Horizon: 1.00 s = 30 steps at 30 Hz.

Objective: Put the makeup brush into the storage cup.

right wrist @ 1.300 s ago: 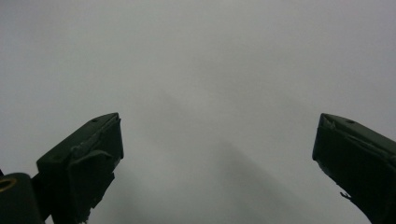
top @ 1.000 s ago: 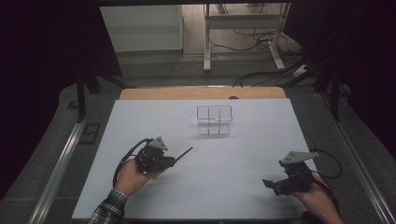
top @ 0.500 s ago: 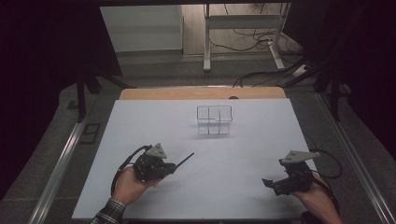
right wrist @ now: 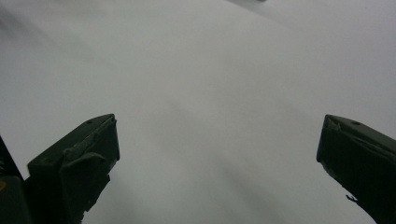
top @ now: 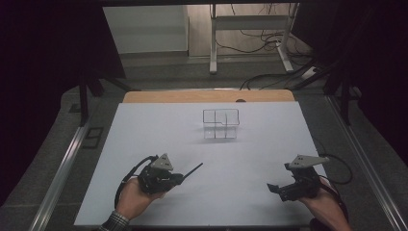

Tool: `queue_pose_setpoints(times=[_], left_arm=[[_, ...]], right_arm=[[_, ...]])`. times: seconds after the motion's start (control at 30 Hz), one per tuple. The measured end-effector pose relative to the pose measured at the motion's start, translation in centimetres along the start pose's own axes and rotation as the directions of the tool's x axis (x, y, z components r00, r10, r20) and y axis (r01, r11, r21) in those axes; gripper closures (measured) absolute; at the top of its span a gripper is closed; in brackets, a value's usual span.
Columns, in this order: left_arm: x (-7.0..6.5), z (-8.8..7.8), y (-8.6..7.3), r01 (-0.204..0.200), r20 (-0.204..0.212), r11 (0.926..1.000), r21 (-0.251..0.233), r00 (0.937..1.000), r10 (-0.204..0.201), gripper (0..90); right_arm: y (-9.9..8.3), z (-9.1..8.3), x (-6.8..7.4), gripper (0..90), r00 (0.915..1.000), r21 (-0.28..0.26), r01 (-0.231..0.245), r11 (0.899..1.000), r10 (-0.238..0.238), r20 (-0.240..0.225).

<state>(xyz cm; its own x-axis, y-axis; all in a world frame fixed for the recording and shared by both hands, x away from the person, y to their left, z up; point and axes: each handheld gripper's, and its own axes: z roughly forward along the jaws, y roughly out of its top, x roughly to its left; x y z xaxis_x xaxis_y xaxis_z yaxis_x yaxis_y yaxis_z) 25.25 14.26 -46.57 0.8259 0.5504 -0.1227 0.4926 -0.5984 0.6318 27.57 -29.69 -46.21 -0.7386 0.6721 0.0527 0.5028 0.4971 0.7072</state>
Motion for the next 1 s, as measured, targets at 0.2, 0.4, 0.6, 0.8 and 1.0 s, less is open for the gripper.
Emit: queue_pose_setpoints(times=[0.2,0.4,0.6,0.8,1.0], left_arm=[[-0.8,0.0,-0.1,-0.006,0.008,1.0,0.0,0.9999,0.006,83.2],[-1.3,0.0,-0.4,-0.015,0.01,0.9999,0.004,0.9998,0.015,83.1],[-1.3,0.2,-0.3,-0.018,0.016,0.9998,0.008,0.9997,0.018,83.2],[-1.5,0.7,0.0,-0.033,0.025,0.9993,0.017,0.9992,0.032,83.1],[-1.7,1.2,0.4,-0.048,0.033,0.9985,0.026,0.9983,0.047,83.0]], right_arm=[[0.4,0.1,0.5,0.0,0.9995,-0.005,0.031,0.999,-0.031,0.002],[0.7,0.4,1.1,0.0,0.9989,-0.017,0.043,0.999,-0.043,-0.015],[1.2,0.8,1.6,0.0,0.9971,-0.02,0.073,0.997,-0.073,-0.023],[1.7,1.5,2.2,0.7,0.992,-0.002,0.119,0.993,-0.119,-0.04],[2.1,2.0,2.9,0.8,0.987,0.005,0.152,0.988,-0.151,-0.054]])
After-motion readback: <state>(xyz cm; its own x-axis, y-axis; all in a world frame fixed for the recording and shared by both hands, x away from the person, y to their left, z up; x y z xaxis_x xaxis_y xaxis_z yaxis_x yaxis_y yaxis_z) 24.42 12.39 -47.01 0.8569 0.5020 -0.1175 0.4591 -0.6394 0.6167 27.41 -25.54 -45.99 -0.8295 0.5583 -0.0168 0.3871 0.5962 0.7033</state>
